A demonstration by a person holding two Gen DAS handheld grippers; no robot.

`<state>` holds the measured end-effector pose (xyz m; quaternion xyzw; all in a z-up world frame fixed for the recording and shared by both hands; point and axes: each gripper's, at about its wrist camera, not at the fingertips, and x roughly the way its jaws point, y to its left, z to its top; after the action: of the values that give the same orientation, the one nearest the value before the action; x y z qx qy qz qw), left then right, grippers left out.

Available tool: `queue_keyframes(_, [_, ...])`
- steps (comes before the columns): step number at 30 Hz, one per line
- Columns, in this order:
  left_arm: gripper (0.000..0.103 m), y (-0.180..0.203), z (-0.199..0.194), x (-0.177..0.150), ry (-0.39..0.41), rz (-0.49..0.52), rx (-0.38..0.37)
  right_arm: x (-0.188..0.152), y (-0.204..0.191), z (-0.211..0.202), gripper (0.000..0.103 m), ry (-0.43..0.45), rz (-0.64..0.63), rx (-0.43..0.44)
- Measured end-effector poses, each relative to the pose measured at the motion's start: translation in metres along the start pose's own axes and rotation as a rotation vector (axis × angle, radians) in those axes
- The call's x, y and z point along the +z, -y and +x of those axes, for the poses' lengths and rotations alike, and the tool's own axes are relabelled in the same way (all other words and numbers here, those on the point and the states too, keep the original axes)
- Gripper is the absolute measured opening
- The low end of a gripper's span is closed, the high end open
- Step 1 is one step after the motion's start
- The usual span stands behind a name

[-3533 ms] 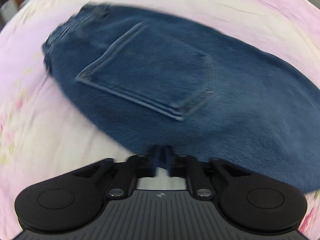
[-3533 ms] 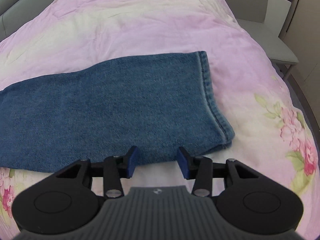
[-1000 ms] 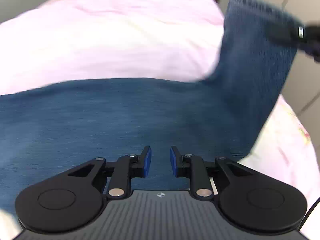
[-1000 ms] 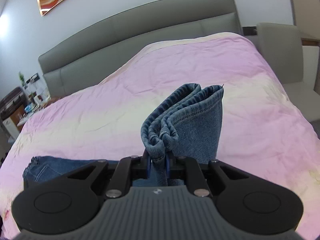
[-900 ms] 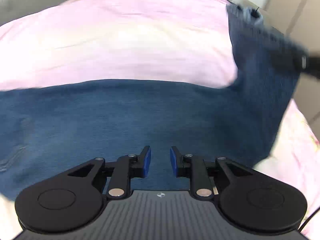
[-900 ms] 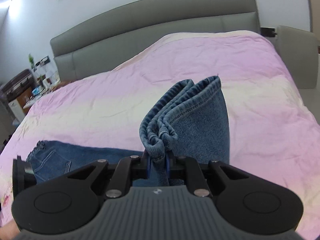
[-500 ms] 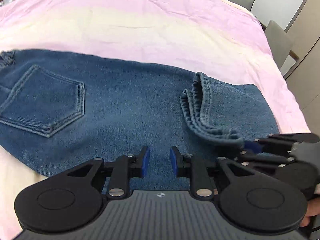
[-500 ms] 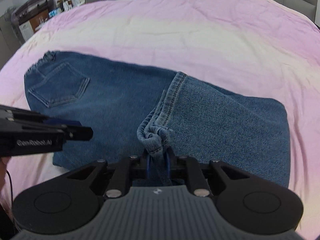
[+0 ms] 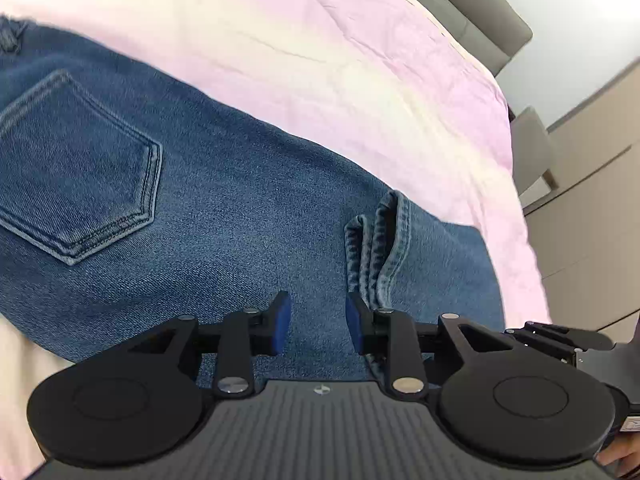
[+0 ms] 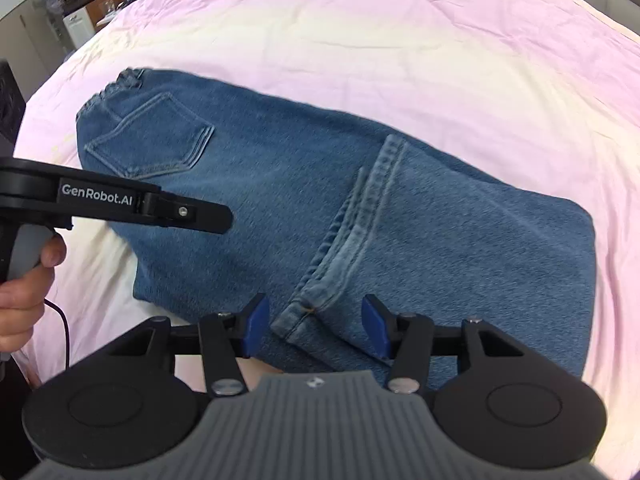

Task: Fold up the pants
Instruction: 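Grasp the folded hem with the left tool while the right tool holds it down, then open the right tool and withdraw it from the folded jeans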

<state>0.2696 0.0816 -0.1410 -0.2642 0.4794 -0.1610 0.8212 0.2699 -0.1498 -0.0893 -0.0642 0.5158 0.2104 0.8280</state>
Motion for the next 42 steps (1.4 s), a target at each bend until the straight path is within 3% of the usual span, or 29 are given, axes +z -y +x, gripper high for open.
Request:
queue_keyframes(3, [0.033, -0.01, 0.012, 0.004, -0.03, -0.06, -0.065, 0.007, 0.014, -0.001, 0.047, 0.007, 0.061, 0.008])
queue_keyframes(7, [0.033, 0.0, 0.023, 0.001, -0.061, -0.022, -0.072, 0.016, 0.02, 0.028, 0.041, -0.047, 0.166, 0.06])
queue_keyframes(10, [0.033, 0.005, 0.031, -0.003, -0.085, -0.002, -0.088, 0.014, 0.018, 0.045, 0.019, -0.086, 0.196, 0.023])
queue_keyframes(11, [0.033, 0.007, 0.034, -0.003, -0.094, 0.003, -0.095, 0.013, 0.019, 0.046, 0.017, -0.083, 0.203, 0.03])
queue_keyframes(15, [0.034, 0.011, 0.043, -0.003, -0.121, -0.019, -0.145, 0.008, 0.025, 0.025, 0.009, -0.033, 0.216, 0.087])
queue_keyframes(19, [0.049, 0.011, 0.053, -0.003, -0.123, -0.071, -0.178, 0.0, 0.024, -0.002, 0.009, -0.019, 0.169, 0.155])
queue_keyframes(20, [0.049, 0.011, 0.056, -0.003, -0.129, -0.082, -0.182, -0.002, 0.025, -0.003, 0.002, -0.024, 0.165, 0.167])
queue_keyframes(28, [0.052, 0.021, 0.08, -0.009, -0.166, -0.067, -0.12, -0.015, 0.023, 0.034, 0.003, -0.04, 0.216, 0.183])
queue_keyframes(34, [0.049, 0.043, 0.105, -0.013, -0.167, 0.043, -0.019, -0.02, 0.022, 0.051, 0.003, -0.041, 0.207, 0.191])
queue_keyframes(39, [0.031, 0.048, 0.11, -0.016, -0.151, 0.076, 0.001, -0.021, 0.024, 0.05, 0.005, -0.025, 0.197, 0.189])
queue_keyframes(42, [0.022, 0.053, 0.107, -0.019, -0.112, 0.11, 0.001, -0.022, 0.027, 0.039, 0.015, -0.014, 0.204, 0.19])
